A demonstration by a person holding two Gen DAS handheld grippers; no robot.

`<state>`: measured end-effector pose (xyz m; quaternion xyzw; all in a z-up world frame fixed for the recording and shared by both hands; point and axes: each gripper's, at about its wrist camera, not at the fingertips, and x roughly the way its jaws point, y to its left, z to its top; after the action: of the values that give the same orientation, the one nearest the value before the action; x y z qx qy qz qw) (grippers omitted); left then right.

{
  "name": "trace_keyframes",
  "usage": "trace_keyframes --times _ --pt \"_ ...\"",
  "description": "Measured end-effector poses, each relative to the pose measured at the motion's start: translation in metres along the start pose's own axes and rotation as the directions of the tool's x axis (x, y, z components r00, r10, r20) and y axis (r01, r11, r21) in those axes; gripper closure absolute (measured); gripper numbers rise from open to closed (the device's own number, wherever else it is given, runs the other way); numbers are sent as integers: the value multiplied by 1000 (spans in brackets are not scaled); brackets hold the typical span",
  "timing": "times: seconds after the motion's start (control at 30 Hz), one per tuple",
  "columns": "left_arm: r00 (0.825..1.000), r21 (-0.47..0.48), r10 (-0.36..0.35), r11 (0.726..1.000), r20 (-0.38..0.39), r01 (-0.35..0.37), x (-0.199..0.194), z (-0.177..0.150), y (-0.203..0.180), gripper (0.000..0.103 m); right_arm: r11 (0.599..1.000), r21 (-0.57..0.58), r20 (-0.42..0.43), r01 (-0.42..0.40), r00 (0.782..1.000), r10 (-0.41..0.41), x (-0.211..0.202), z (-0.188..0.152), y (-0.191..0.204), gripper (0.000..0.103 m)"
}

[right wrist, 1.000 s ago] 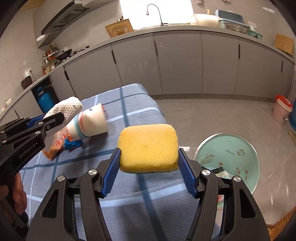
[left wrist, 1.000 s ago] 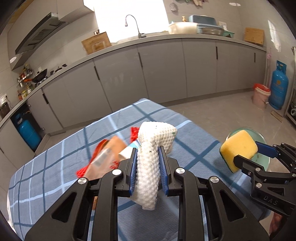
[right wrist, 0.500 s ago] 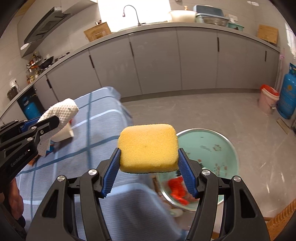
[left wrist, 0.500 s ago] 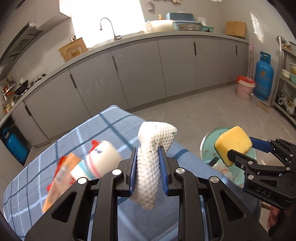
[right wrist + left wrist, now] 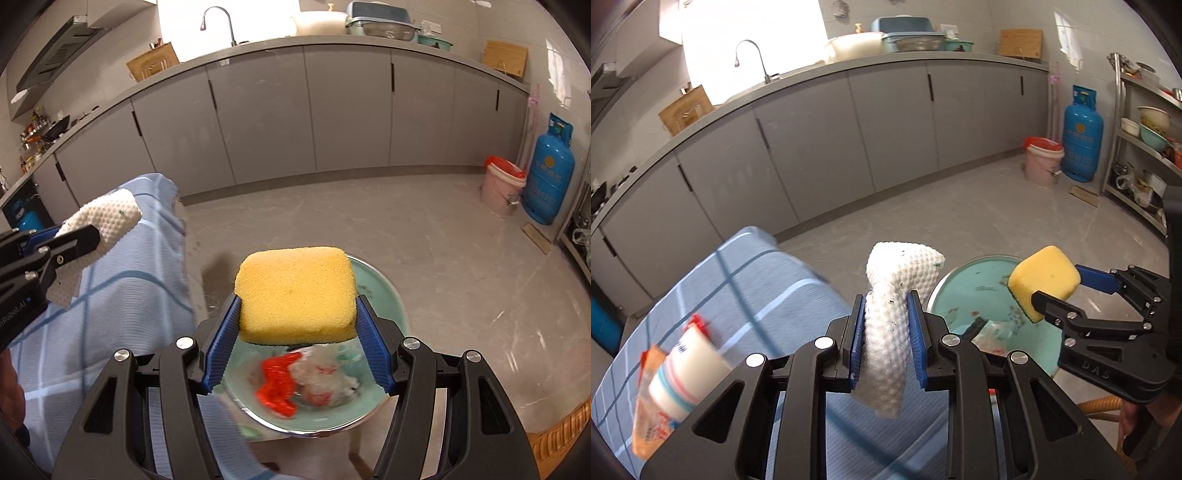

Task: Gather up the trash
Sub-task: 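Carry both sponges over the green basin and open both tools, then return both tools from the basin to the table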

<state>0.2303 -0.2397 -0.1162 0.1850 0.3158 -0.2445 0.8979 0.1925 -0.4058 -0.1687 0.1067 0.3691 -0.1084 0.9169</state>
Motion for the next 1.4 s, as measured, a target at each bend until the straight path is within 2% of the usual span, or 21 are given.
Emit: trace_keyframes --times 0.43,0.53,0.6,0.73,0.9,1.4 --pt "997 46 -59 997 -54 61 52 10 -46 78 999 15 -45 34 998 -33 35 -4 -45 40" --pt "996 51 -65 996 -61 69 59 11 -50 67 999 22 -44 25 999 -24 39 -6 -52 34" --pt "996 52 -61 997 -60 65 61 11 -52 46 999 39 -38 29 999 -27 40 -9 -59 28" --pt "997 41 -54 998 -57 56 63 11 -50 38 997 69 -43 38 998 -35 40 -14 -68 25" --pt "999 28 -27 999 -47 28 63 11 -43 23 994 97 -38 41 999 -38 35 -17 -72 22" --pt "999 43 44 998 0 -44 30 5 -31 18 995 100 -47 26 999 -22 21 -24 -49 19"
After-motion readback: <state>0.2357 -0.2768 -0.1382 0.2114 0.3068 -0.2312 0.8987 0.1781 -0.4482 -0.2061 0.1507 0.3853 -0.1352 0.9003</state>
